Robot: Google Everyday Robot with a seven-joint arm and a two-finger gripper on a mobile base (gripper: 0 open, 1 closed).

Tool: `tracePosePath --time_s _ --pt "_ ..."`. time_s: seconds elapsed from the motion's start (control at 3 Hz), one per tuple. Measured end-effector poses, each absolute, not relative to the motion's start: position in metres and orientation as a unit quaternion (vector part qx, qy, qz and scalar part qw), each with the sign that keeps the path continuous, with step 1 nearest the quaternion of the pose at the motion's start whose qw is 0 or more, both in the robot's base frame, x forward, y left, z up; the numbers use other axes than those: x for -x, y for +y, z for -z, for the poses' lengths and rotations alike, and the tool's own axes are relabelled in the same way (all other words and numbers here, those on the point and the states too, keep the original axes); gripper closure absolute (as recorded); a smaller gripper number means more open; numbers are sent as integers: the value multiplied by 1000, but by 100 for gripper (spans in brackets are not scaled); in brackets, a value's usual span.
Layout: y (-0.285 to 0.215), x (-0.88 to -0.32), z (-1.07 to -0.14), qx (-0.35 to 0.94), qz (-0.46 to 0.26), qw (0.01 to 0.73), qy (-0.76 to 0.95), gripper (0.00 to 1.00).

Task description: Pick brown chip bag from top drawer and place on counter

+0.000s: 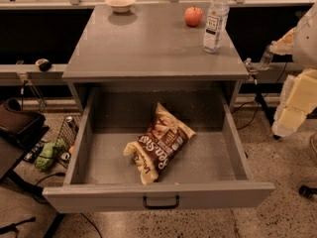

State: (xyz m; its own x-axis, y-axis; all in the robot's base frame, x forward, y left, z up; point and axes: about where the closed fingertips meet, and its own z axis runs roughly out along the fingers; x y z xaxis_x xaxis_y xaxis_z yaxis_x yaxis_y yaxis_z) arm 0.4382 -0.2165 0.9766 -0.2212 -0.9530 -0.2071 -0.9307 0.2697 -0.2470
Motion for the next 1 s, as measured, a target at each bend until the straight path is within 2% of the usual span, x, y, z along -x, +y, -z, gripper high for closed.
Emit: tracePosePath --time_s 0.33,0.67,1.0 --pt "-216 -438 -976 603 35 160 781 0" --pt "-191 -441 -944 616 15 164 770 0" --pt "-108 -449 -850 668 -36 173 723 0"
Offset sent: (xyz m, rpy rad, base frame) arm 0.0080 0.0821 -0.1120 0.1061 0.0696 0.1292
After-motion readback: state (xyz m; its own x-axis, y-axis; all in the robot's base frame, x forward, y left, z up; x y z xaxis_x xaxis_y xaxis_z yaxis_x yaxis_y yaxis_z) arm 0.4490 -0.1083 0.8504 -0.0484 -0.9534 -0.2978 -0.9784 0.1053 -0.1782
